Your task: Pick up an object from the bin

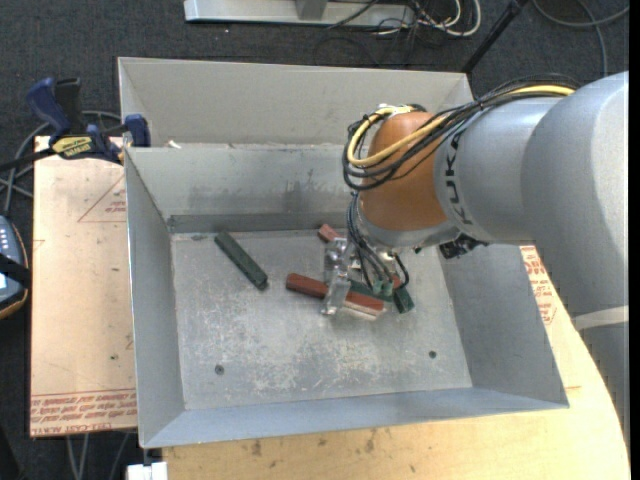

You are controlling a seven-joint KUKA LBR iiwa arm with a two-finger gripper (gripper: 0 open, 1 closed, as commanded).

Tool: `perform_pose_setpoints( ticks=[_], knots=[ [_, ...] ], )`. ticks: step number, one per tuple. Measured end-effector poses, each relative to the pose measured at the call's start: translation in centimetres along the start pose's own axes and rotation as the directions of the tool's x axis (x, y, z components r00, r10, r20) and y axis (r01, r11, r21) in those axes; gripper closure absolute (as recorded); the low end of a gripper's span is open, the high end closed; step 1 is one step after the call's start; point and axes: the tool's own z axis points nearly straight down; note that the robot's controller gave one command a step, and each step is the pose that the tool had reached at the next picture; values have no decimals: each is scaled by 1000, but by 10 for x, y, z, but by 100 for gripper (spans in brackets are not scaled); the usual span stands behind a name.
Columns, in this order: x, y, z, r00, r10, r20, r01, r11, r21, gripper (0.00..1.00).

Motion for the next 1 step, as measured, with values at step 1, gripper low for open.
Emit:
perform_pose_setpoints(
  ticks=[1],
  knots=[
    [0,22,-265,998,-69,3,69,998,0,100]
  ],
)
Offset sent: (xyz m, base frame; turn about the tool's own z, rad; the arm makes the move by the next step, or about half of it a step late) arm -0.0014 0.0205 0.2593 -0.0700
